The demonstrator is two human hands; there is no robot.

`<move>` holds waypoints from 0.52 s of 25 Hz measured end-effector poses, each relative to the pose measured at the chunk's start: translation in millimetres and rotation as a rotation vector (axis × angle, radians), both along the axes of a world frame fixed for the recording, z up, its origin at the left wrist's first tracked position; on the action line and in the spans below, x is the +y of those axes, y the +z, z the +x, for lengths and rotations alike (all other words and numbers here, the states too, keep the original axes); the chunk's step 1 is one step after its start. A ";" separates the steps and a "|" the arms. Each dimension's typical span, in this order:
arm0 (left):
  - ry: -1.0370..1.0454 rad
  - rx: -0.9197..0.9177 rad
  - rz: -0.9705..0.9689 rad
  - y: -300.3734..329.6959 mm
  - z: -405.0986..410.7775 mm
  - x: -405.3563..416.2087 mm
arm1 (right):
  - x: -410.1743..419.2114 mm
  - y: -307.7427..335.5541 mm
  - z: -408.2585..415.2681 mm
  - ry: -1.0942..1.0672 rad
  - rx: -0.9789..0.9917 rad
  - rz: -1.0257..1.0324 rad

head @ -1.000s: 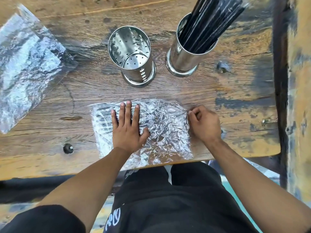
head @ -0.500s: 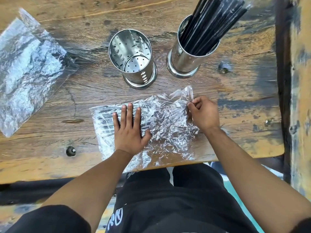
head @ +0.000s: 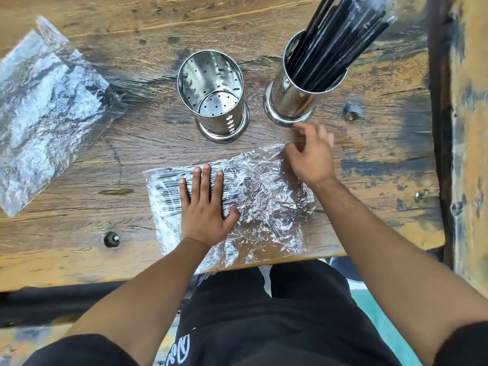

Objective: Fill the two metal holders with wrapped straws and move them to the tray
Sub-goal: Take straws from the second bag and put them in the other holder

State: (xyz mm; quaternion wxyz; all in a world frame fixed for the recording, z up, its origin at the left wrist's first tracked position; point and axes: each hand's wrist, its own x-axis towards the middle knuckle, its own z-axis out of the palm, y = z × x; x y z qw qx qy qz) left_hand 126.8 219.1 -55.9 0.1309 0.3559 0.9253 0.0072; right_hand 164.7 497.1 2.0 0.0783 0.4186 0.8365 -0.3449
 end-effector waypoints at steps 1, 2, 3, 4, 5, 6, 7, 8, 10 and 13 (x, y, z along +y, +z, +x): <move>0.002 -0.004 0.007 -0.2 -0.5 0.3 | 2.9 1.4 -7.2 0.064 -0.008 -0.035; 0.004 -0.011 0.012 0.0 -0.9 0.4 | 7.3 1.9 -11.4 0.083 -0.016 -0.089; 0.004 -0.016 0.013 0.2 -1.0 1.1 | 12.1 3.5 -13.7 0.053 -0.018 -0.166; 0.004 -0.019 0.009 0.9 -0.6 1.4 | 17.0 4.1 -13.7 0.036 -0.026 -0.195; 0.004 -0.021 0.007 1.9 -0.3 1.5 | 20.1 5.0 -12.8 0.024 -0.036 -0.211; 0.006 -0.027 0.008 3.1 -0.3 1.5 | 22.7 3.7 -10.8 0.037 -0.064 -0.187; 0.008 -0.040 0.016 4.2 -0.4 1.4 | 23.4 4.5 -10.2 0.031 -0.075 -0.179; 0.007 -0.055 0.028 5.6 -1.2 0.8 | 21.6 4.5 -9.8 0.030 -0.080 -0.152; 0.006 -0.103 0.066 10.8 -2.5 -0.9 | 11.9 5.6 -7.3 -0.015 -0.065 -0.039; 0.001 -0.192 0.151 21.1 -6.0 -3.1 | -6.3 9.6 3.9 -0.075 0.036 0.183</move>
